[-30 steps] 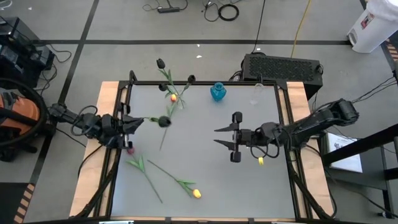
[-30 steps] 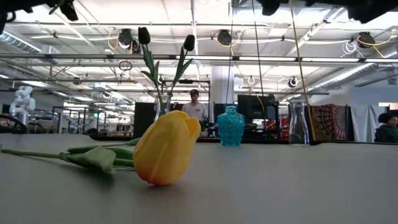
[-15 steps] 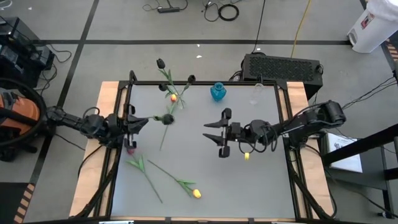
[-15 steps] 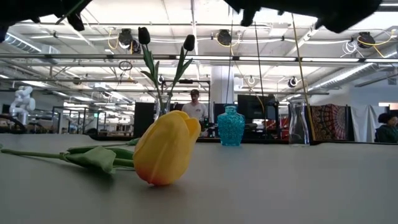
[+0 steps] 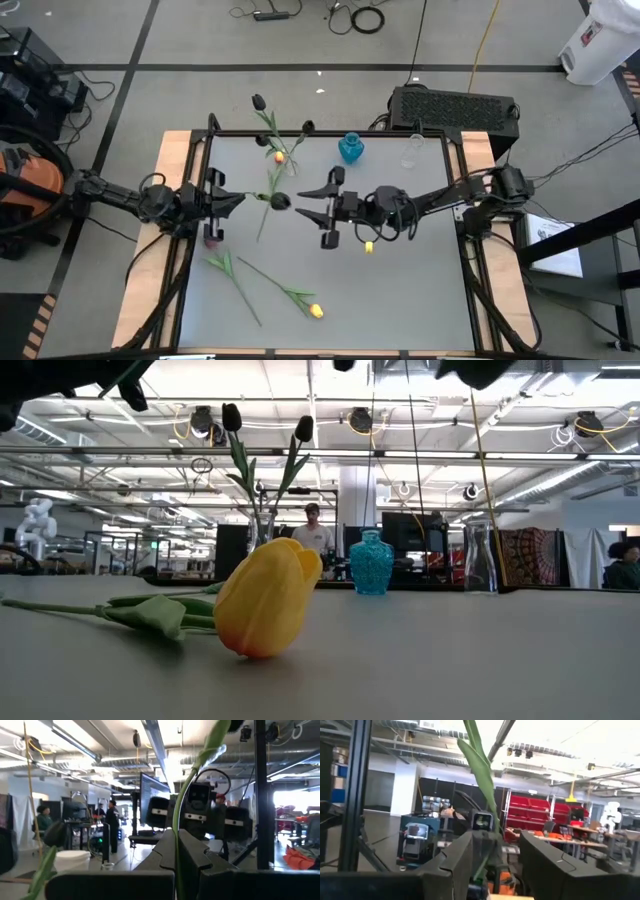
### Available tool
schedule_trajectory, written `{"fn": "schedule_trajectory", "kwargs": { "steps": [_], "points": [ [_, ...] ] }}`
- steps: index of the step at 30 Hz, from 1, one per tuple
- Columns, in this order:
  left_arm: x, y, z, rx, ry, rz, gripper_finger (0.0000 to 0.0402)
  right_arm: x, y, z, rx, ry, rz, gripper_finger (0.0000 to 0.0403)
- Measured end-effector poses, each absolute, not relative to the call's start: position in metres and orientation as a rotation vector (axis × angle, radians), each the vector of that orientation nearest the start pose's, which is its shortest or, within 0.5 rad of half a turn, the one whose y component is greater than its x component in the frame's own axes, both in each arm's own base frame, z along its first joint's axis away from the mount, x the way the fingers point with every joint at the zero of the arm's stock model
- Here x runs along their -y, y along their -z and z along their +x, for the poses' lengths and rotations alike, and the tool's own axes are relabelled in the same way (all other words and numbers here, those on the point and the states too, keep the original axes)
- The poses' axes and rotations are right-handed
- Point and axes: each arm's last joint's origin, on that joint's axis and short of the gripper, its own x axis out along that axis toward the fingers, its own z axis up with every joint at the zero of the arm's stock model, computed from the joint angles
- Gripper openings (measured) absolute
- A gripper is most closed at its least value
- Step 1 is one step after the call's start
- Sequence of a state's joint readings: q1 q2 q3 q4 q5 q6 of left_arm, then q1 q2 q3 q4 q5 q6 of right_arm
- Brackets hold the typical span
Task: Sort flowers into vase by color
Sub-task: Put the black flower into the left transparent flower vase
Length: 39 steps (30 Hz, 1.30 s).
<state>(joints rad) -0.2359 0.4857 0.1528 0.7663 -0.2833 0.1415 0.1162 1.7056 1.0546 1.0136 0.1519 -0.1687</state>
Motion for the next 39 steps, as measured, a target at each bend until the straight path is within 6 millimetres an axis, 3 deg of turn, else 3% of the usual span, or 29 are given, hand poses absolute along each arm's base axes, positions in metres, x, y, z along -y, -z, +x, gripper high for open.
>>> {"fn": "schedule_trajectory", "kwargs": {
  "steps": [7,13,29,33,39],
  "points": [
    [0.023,-0.241,0.129,0.396,-0.067,0.028,0.0003,-0.033,-0.308,0.407,0.387,0.085,-0.135,0.0155],
    [0.024,-0.238,0.133,0.375,-0.063,0.023,0.0003,-0.027,-0.312,0.426,0.418,-0.007,-0.112,0.0155],
    [0.026,-0.232,0.142,0.335,-0.066,0.014,0.0003,-0.029,-0.311,0.433,0.412,-0.052,-0.103,0.0151],
    [0.026,-0.23,0.145,0.321,-0.064,-0.002,0.0003,-0.029,-0.309,0.433,0.395,-0.05,-0.103,0.012],
    [0.026,-0.229,0.145,0.316,-0.064,-0.002,0.0003,-0.029,-0.308,0.434,0.381,-0.046,-0.102,0.0034]
  ]
}}
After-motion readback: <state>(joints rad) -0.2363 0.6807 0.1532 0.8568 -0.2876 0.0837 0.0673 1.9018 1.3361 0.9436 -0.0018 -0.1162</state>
